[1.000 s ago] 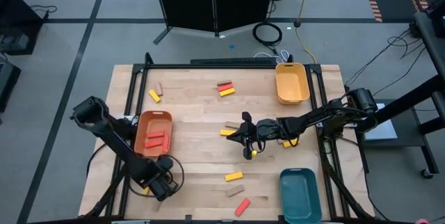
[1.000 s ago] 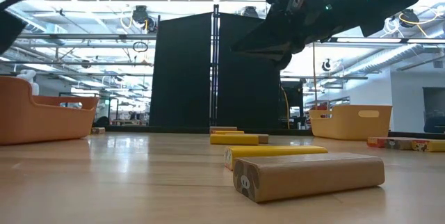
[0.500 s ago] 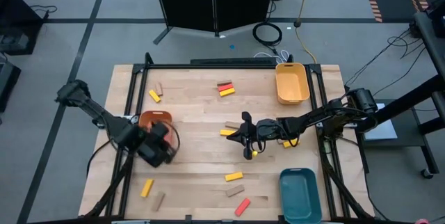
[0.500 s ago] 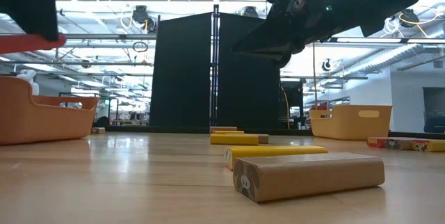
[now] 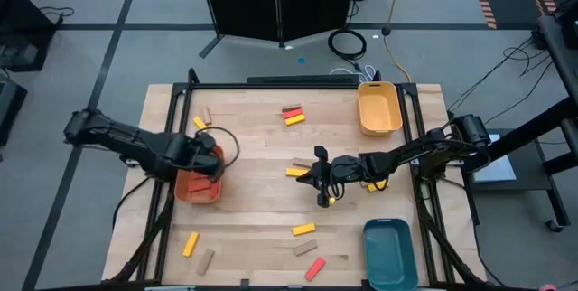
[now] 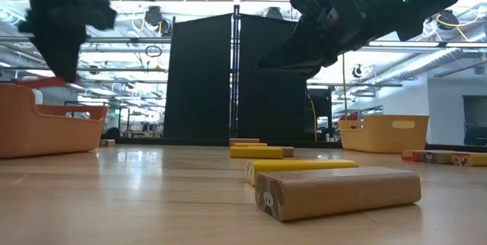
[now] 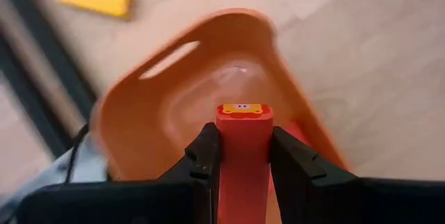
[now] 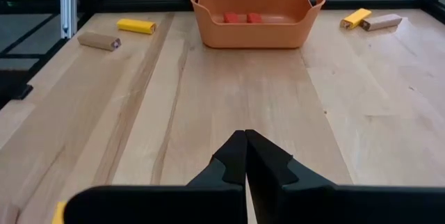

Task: Sort blocks
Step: Put the orange block into the orange bin

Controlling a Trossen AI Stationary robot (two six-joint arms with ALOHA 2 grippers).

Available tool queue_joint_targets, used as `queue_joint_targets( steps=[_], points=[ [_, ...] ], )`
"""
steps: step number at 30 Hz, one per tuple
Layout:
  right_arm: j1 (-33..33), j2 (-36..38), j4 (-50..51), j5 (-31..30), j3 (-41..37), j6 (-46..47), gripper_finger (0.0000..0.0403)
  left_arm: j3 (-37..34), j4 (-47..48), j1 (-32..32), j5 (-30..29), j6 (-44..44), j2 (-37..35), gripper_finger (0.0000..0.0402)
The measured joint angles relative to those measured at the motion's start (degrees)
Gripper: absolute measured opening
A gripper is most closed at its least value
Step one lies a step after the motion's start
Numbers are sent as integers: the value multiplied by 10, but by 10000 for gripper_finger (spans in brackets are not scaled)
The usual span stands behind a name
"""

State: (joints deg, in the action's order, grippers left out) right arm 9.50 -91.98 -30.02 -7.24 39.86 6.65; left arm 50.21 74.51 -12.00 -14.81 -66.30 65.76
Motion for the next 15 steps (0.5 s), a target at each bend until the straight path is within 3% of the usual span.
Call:
queue_joint_targets(
  steps=[4,8,15],
  points=[
    [0,0,5,0,0,1,0,-13,-24,49,40,101,12,79],
    [0,0,11,0,0,2,0,-13,-27,81,64,127,25,79],
    [0,0,21,0,0,1,0,-13,-38,94,93,248,53,79]
  ],
)
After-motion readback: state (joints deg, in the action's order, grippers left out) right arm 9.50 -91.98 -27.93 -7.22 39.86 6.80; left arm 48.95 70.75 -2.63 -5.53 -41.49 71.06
